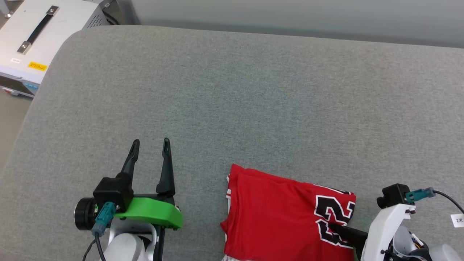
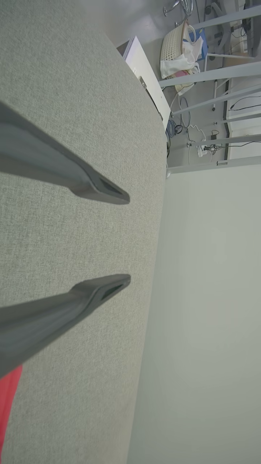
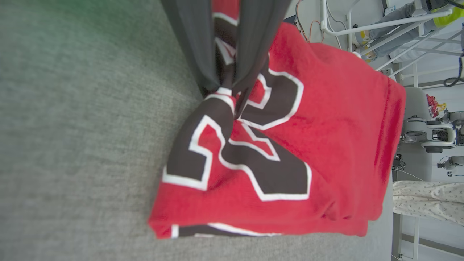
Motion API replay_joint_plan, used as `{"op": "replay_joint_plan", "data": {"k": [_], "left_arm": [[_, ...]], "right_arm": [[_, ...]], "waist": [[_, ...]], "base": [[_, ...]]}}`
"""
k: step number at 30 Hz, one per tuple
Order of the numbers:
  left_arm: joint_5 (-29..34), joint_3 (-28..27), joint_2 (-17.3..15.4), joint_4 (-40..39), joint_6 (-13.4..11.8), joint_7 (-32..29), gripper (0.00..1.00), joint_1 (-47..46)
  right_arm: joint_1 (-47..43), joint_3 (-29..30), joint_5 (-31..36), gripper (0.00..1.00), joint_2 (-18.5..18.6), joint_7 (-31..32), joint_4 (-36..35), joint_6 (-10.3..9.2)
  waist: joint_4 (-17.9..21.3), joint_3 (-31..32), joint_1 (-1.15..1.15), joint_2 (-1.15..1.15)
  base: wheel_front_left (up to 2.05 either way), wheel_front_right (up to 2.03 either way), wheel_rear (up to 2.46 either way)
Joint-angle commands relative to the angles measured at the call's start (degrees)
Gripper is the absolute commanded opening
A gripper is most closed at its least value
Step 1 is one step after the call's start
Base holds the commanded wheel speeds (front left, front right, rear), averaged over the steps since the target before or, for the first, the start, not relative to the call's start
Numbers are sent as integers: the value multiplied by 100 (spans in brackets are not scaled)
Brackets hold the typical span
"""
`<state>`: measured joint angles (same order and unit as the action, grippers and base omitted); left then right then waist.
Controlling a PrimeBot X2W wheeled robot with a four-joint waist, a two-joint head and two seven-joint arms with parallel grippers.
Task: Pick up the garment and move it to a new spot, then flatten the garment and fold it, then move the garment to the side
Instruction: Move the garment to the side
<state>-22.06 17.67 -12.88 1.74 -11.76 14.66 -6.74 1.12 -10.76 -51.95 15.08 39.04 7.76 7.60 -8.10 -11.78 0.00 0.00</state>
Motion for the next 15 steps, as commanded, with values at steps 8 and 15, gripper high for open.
{"op": "replay_joint_plan", "data": {"k": [8,15], "left_arm": [[100,-138,-84,-20,51,33,100,244],[87,-141,-134,-147,52,20,100,286]], "right_arm": [[134,-7,533,0,367,-12,-335,-11],[262,377,1153,0,712,202,-437,-11]], "waist": [[806,492,0,0],[1654,418,0,0]], "base": [[0,0,0],[0,0,0]]}}
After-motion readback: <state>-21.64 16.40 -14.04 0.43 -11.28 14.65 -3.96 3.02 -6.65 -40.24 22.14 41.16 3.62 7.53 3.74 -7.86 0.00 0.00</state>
